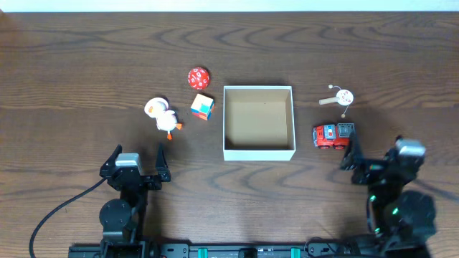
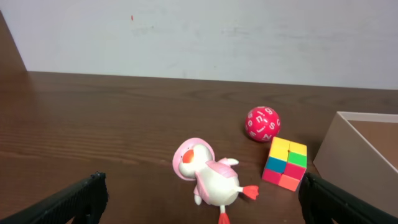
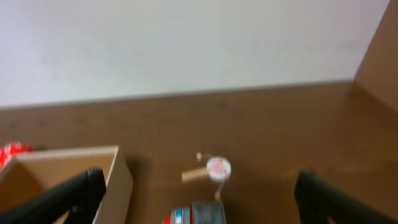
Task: Pack container
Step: 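Move the right gripper over the red toy truck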
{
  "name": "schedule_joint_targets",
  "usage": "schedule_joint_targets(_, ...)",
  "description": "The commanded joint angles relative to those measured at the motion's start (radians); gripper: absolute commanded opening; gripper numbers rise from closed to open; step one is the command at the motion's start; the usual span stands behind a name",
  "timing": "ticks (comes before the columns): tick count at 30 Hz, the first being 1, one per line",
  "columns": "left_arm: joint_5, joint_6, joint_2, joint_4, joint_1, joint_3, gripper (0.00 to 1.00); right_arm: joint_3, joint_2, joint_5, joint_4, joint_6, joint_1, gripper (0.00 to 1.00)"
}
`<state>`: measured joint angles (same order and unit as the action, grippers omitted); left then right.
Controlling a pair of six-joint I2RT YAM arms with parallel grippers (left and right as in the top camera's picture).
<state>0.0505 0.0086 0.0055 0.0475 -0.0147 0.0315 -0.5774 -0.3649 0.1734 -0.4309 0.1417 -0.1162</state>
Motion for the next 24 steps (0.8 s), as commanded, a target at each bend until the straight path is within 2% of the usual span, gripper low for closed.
schedule_joint_targets(1, 0.003, 0.018, -0.002, 0.016, 0.005, -0.027, 0.98, -0.227, -0.214, 0.024, -0.142, 0.010, 0.008, 0.99)
schedule_joint_targets(6, 0.003, 0.018, -0.002, 0.016, 0.005, -0.027, 0.98, -0.604, -0.563, 0.010, -0.485, 0.009, 0.008, 0.99)
schedule_joint_targets(9, 0.002, 0.017, -0.002, 0.016, 0.005, -0.027, 0.98, -0.734, -0.721, 0.010, -0.595, -0.035, 0.008, 0.99)
schedule_joint_targets(16, 0.002, 0.017, -0.002, 0.016, 0.005, -0.027, 0.98, -0.776, -0.928, 0.008, -0.625, -0.071, 0.008, 0.99)
schedule_joint_targets(22, 0.003, 0.018, -0.002, 0.016, 0.005, -0.027, 0.98, -0.776, -1.021, -0.009, -0.640, -0.072, 0.008, 0.99)
schedule_joint_targets(24, 0.003, 0.018, -0.002, 0.016, 0.005, -0.027, 0.98, -0.776, -1.039, -0.027, -0.658, -0.121, 0.008, 0.99)
